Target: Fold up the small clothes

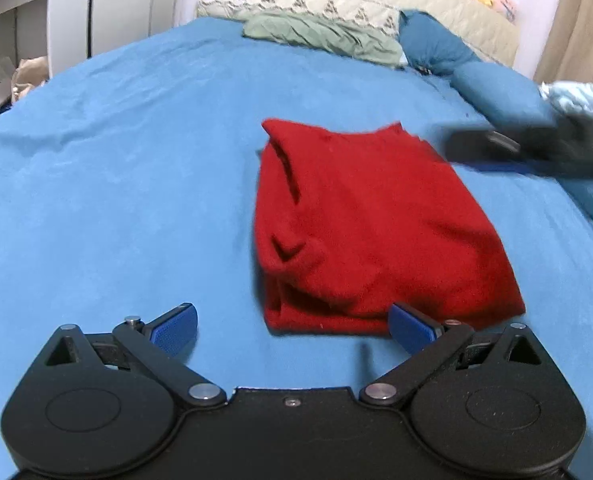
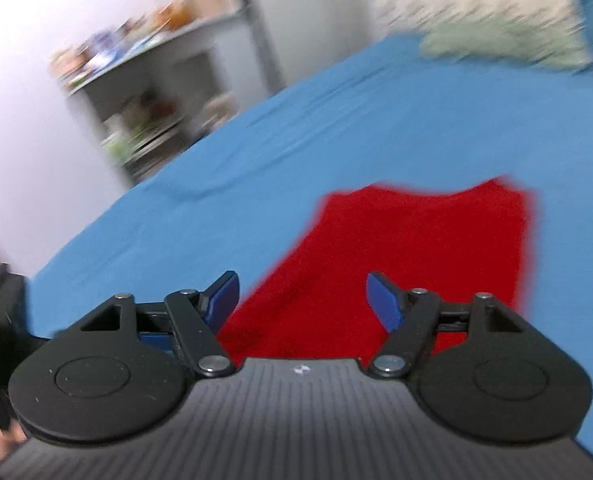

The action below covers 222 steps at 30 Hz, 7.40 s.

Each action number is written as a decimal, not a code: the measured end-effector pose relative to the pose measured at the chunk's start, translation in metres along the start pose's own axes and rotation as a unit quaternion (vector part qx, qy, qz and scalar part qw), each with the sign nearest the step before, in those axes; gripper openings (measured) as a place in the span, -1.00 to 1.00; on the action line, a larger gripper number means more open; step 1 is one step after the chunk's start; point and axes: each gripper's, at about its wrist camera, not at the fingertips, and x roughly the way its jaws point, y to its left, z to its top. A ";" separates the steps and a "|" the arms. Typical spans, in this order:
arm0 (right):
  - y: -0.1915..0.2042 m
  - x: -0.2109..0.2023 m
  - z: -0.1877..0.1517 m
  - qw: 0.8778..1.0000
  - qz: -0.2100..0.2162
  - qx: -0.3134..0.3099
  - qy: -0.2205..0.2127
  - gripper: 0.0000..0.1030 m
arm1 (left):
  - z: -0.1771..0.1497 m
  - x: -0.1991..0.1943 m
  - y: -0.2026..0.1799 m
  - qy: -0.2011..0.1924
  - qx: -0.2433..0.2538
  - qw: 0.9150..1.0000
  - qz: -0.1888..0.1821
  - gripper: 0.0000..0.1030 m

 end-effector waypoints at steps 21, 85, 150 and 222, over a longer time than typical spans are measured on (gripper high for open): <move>-0.028 0.008 -0.134 0.980 -0.199 0.011 0.017 0.83 | 0.017 0.008 0.007 -0.009 -0.040 0.999 0.008 1.00; -0.102 -0.170 -0.126 0.982 -0.019 0.175 0.067 -0.24 | -0.034 -0.057 -0.124 0.062 0.038 0.986 -0.150 -0.47; 0.067 -0.378 -0.218 0.950 -0.275 0.116 0.097 1.00 | -0.151 -0.281 -0.200 -0.020 0.119 0.990 0.074 1.00; 0.085 -0.377 -0.219 0.948 -0.283 0.108 0.100 1.00 | -0.151 -0.297 -0.196 -0.066 0.118 0.987 0.083 1.00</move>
